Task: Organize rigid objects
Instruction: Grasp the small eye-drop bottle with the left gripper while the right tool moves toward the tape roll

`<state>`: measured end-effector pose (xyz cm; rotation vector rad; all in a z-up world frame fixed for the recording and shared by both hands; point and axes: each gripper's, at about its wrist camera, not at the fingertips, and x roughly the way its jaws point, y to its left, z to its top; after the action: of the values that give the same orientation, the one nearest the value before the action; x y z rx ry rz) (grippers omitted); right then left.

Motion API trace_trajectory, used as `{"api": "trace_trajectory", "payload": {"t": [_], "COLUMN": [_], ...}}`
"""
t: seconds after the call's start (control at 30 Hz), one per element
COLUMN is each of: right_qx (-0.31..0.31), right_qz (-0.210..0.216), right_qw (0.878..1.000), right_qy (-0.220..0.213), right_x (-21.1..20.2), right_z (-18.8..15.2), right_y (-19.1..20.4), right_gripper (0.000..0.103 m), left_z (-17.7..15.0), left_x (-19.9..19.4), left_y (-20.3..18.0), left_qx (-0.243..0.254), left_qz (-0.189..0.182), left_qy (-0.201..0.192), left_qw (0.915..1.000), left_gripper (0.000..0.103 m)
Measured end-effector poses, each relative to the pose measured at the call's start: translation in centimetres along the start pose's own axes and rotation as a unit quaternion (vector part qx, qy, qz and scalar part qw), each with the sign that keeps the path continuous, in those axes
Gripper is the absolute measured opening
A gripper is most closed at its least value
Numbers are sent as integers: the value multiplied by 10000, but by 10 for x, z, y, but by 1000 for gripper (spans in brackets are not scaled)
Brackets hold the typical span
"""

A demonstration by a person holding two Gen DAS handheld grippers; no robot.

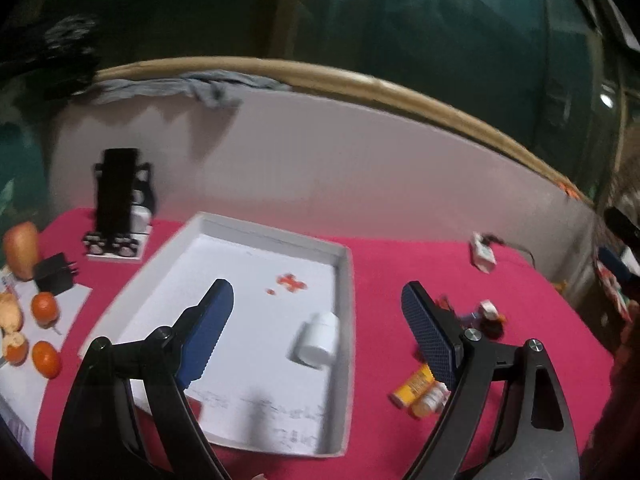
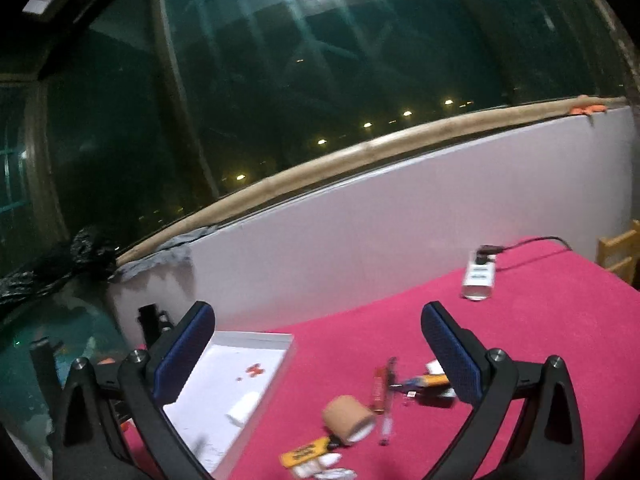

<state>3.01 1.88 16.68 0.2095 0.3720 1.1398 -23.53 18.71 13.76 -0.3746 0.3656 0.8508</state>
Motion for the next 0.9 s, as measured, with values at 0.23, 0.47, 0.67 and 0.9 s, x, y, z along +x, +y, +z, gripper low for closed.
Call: {"api": "trace_trajectory", "payload": {"t": [0.23, 0.47, 0.67, 0.9], "right_qx": [380, 696, 814, 1150], "right_qz": [-192, -654, -697, -689], "right_qw": [9989, 9943, 9929, 9887], "right_qy": [204, 477, 510, 667], "right_x": [-10, -18, -22, -17], "right_z": [-17, -35, -39, -48], "right_y": [-52, -94, -108, -128], "right_gripper": [103, 103, 103, 103], "left_z": [-29, -55, -71, -86], "left_x": [31, 62, 84, 94], "left_y": [-47, -92, -99, -123], "left_qx": [394, 1028, 1031, 1307], "left_qz": [-944, -1091, -1416, -1901], "left_qy": [864, 1477, 1820, 1995], "left_qw": [9910, 9776, 9676, 9524], "left_gripper": [87, 87, 87, 87]}}
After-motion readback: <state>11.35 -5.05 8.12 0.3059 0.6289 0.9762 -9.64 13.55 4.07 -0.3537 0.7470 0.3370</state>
